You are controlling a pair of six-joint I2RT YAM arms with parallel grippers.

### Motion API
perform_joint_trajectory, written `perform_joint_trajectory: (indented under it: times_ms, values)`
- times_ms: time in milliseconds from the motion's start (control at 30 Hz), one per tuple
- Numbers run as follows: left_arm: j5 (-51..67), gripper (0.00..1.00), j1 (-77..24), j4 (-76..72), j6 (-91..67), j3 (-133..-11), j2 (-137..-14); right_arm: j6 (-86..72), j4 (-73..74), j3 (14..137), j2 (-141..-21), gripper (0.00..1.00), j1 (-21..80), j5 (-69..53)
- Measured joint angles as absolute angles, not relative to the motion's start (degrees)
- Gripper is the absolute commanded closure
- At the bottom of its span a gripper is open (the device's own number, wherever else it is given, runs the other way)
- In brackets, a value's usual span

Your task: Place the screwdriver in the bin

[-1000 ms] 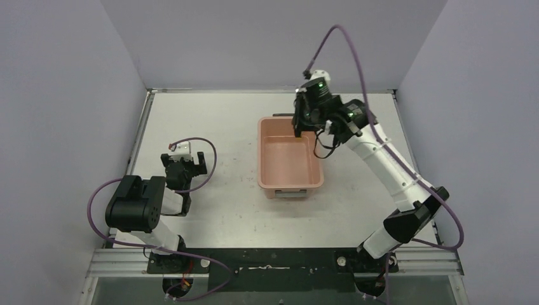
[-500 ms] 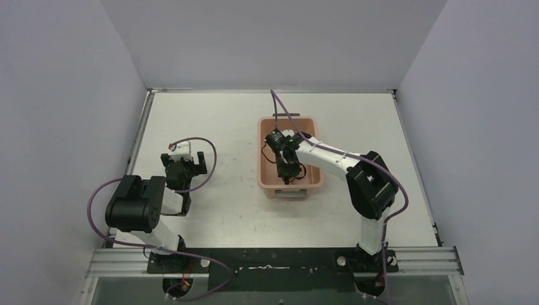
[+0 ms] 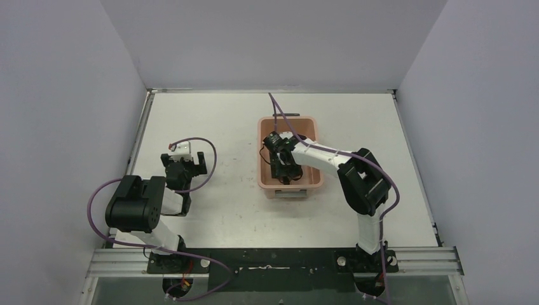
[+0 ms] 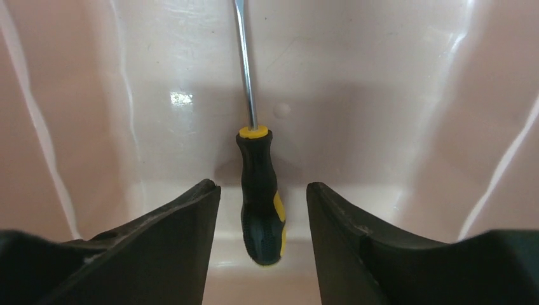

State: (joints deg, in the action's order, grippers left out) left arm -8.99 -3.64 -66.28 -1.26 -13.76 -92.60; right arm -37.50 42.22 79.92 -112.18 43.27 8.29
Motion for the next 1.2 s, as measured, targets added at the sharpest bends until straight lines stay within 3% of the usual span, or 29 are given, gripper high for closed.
perform_joint_trajectory:
  times_ms: [133,267,433,700,833,1000,1200]
  values:
    - [-9.0,0.03,-3.6,-66.3,-1.3,-13.8,-92.6,-37.4,44.8,82.8,-112.2,0.32,43.3,9.8]
    - [-9.0,0.03,-3.6,-66.3,-1.3,-13.8,-92.6,-37.5,47.9,87.9,-111.7,0.12,43.3,11.9]
    - [-9.0,0.03,-3.6,-66.3,-1.3,-13.8,-92.6,-37.8,51.9,93.1,-106.7,0.0,43.3,14.9]
    - [-9.0,0.03,-3.6,-66.3,-1.3,-13.8,-92.6,-35.5,51.9,96.4,-91.4,0.0,39.6,16.8]
    - [-9.0,0.03,-3.6,-66.3,-1.3,-13.8,-92.6,-32.4,43.9,85.2,-79.4,0.0,30.0,17.6]
    - [-9.0,0.03,-3.6,-66.3,-1.3,-13.8,-92.6,-27.4,30.7,60.4,-62.7,0.0,16.9,18.7]
    - [-9.0,0.03,-3.6,-66.3,-1.3,-13.8,-92.6,-22.3,17.7,36.1,-50.4,0.0,12.8,17.4]
